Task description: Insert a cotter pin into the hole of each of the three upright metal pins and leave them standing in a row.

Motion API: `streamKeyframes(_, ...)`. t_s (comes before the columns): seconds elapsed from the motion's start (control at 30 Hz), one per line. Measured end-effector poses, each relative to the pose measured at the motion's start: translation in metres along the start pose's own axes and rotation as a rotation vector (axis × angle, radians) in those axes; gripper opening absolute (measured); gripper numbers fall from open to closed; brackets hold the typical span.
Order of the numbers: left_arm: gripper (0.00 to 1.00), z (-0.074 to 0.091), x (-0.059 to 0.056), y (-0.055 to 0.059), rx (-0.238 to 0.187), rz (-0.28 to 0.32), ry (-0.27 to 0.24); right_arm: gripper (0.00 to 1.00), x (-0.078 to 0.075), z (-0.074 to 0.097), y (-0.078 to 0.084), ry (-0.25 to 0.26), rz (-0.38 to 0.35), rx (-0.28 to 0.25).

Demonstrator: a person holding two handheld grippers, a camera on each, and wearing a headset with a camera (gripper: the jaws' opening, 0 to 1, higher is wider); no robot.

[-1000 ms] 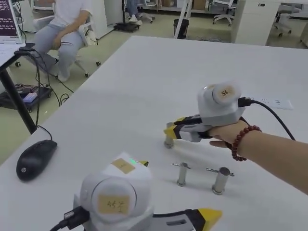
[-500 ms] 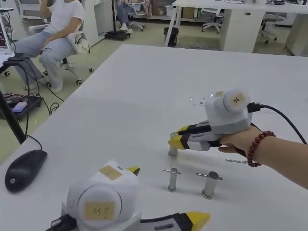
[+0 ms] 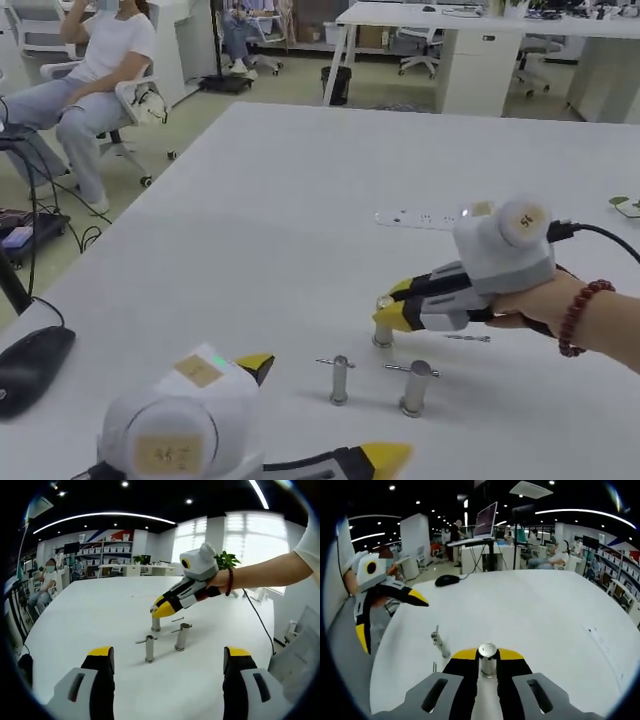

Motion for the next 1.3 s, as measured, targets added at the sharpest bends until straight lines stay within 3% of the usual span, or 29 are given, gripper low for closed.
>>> streamKeyframes(0.4, 0.88, 0.000, -0.001, 0.001, -0.006, -0.010, 0.009, 0.13, 0.002, 0.031, 0.019, -0.049, 0.014, 0.024)
streamKeyframes(0.8, 0.86, -0.001, -0.002, 0.002, -0.011, -0.010, 0.009, 0.13, 0.008, 0.056, 0.042, -0.061, 0.012, 0.048)
streamKeyframes(1.3, 0.83, -0.001, -0.002, 0.001, -0.017, -0.010, 0.006, 0.13, 0.014, 0.078, 0.057, -0.066, -0.004, 0.044)
Point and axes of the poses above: the centre of the closed fingertips' face, and the gripper's own axes: z roughly backward along the fingers, x roughly to its left, y roughly out of its underside, the point moved 8 cm from there along z, roughly backward along the fingers, and after that the axes turned 13 degrees about -z, right-handed, at the moved point
